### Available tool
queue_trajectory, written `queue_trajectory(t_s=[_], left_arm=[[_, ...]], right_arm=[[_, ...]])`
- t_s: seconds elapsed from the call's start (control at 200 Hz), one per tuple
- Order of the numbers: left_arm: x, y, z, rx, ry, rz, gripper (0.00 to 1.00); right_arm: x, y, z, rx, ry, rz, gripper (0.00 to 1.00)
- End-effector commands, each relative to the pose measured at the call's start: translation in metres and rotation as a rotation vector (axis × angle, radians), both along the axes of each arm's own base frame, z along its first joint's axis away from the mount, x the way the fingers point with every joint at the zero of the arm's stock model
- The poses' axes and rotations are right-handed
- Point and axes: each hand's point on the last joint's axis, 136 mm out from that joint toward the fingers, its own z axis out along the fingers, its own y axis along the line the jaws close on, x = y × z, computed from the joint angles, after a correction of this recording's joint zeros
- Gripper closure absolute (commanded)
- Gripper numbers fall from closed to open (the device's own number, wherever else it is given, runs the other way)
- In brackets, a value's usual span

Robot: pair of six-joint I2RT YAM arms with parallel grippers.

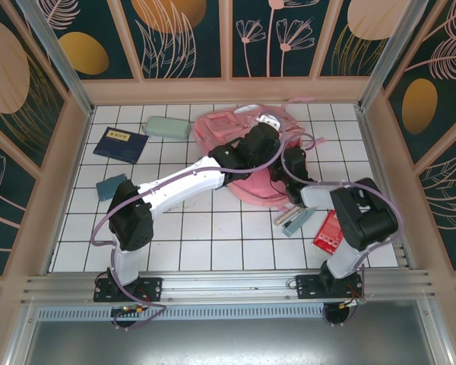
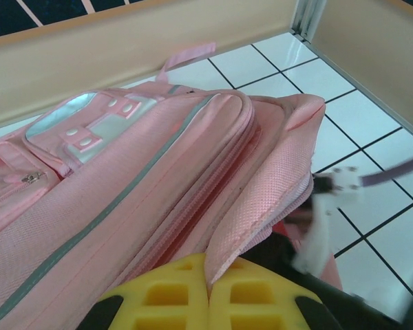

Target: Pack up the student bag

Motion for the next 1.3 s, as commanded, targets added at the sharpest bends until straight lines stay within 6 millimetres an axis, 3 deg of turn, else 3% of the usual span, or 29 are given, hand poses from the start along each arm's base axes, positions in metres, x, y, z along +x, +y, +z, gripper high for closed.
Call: queue_trajectory(t_s=[0.0, 0.085, 0.24, 0.36, 0.405, 0.455, 0.551, 0.671, 0.751, 0.761, 0.791, 1.041, 1.291], left_arm=[[0.006, 0.004, 0.030, -0.092, -0.059, 0.045, 1.00], [0.005, 0.007, 0.025, -0.088, -0.050, 0.057, 0.92], [0.003, 0.019, 0.017, -0.085, -0.040, 0.096, 0.89], [-0.002, 0.027, 0.011, -0.087, -0.026, 0.106, 0.83], [-0.004, 0.030, 0.010, -0.089, -0.022, 0.109, 0.75], [-0.006, 0.034, 0.009, -0.089, -0.020, 0.118, 0.57], [-0.007, 0.045, 0.009, -0.083, -0.025, 0.145, 0.35], [-0.004, 0.069, 0.011, -0.081, -0.030, 0.199, 0.19], [0.004, 0.094, 0.003, -0.074, -0.023, 0.270, 0.06], [0.004, 0.100, 0.011, -0.091, -0.032, 0.280, 0.05], [0.007, 0.112, 0.012, -0.097, -0.034, 0.312, 0.02], [0.044, 0.234, -0.002, -0.116, -0.033, 0.631, 0.01], [0.083, 0.353, -0.044, -0.210, 0.045, 0.954, 0.02]], right_arm=[[-0.025, -0.010, 0.006, -0.096, -0.010, 0.025, 0.17], [-0.044, -0.019, 0.007, -0.153, -0.002, 0.033, 0.17], [-0.081, -0.049, -0.005, -0.254, 0.067, -0.006, 0.16], [-0.105, -0.072, 0.004, -0.298, 0.030, -0.052, 0.15], [-0.111, -0.078, 0.012, -0.316, 0.003, -0.063, 0.15], [-0.117, -0.083, 0.020, -0.339, -0.021, -0.065, 0.14], [-0.122, -0.086, 0.033, -0.383, -0.058, -0.045, 0.12], [-0.125, -0.079, 0.043, -0.402, -0.088, 0.017, 0.11], [-0.126, -0.070, 0.048, -0.387, -0.113, 0.065, 0.11], [-0.126, -0.068, 0.049, -0.383, -0.117, 0.069, 0.11], [-0.126, -0.065, 0.051, -0.378, -0.128, 0.081, 0.10], [-0.128, -0.038, 0.074, -0.380, -0.217, 0.169, 0.05], [-0.132, -0.006, 0.086, -0.405, -0.263, 0.253, 0.04]])
